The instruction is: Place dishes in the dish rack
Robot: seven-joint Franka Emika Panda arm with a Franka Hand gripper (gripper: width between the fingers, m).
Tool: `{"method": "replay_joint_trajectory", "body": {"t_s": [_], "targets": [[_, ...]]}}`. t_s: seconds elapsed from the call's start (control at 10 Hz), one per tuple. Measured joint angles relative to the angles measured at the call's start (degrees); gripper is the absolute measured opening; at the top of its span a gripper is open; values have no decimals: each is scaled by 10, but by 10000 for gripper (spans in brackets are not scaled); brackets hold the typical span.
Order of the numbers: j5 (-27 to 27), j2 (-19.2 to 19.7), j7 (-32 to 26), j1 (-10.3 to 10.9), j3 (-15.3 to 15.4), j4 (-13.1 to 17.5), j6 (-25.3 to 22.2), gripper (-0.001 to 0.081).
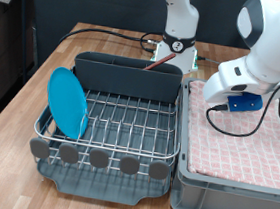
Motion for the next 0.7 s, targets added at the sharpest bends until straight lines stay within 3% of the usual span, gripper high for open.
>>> {"method": "replay_joint_trajectory", "body": {"t_s": [0.7], "targets": [[-5, -45, 14, 0, -10, 28, -63, 72]]}}
